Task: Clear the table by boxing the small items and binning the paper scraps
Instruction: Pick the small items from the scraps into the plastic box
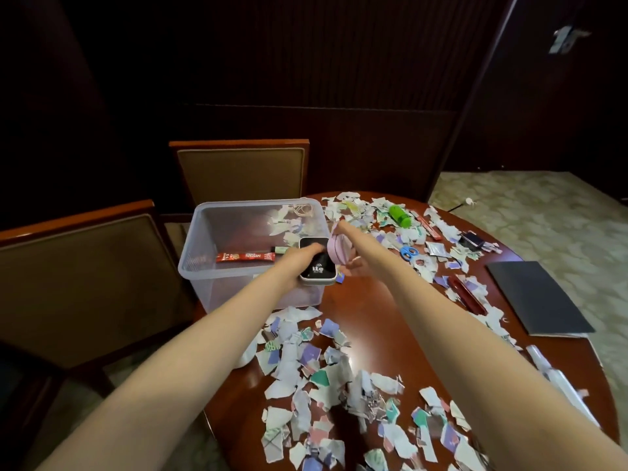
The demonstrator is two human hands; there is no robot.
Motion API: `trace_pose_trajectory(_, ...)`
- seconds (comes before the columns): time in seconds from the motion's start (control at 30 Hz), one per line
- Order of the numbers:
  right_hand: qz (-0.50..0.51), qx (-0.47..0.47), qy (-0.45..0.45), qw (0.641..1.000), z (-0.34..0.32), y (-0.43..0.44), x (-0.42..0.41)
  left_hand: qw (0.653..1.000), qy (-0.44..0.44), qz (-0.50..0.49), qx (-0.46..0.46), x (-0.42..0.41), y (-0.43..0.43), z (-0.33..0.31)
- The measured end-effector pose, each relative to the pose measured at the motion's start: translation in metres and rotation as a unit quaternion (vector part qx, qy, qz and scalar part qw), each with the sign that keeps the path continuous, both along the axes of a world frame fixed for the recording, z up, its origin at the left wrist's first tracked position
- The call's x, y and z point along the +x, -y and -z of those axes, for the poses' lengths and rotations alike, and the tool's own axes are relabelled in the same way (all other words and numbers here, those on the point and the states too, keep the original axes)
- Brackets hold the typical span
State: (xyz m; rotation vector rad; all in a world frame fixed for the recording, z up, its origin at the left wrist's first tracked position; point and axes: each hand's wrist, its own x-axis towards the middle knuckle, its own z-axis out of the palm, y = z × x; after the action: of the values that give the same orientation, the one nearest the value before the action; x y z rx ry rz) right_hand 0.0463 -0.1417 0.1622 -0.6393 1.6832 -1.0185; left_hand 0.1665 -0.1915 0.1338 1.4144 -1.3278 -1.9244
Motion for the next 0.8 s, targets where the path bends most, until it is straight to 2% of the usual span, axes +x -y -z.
trace_pose_trajectory(0.1, -0.019, 0.002, -0.040, 0.999, -0.010, 0.014, 0.008, 0.996, -0.051, -0.065, 0.034, 0.001, 0.016, -0.006)
trace_pose_trajectory(0.2, -0.041, 0.011, -0.097, 0.994, -0.016, 0.029, 0.017, 0.989, -0.096, -0.082, 0.076, 0.006, 0.032, -0.012)
trace_pose_trajectory(0.43, -0.107, -0.011, -0.253, 0.961, 0.001, 0.064, 0.043, 0.997, -0.011, -0.076, -0.001, 0.018, 0.050, -0.013)
trace_pose_trajectory(0.57, -0.134, -0.016, -0.208, 0.969, 0.010, 0.079, 0.052, 0.995, 0.058, -0.078, -0.036, 0.034, 0.060, -0.006)
trace_pose_trajectory(0.73, -0.126, 0.002, -0.124, 0.984, 0.023, 0.104, 0.061, 0.990, 0.014, -0.140, 0.006, 0.055, 0.081, 0.003)
trace_pose_trajectory(0.8, -0.130, 0.026, -0.102, 0.986, 0.027, 0.112, 0.064, 0.984, -0.029, -0.176, 0.028, 0.060, 0.090, 0.004)
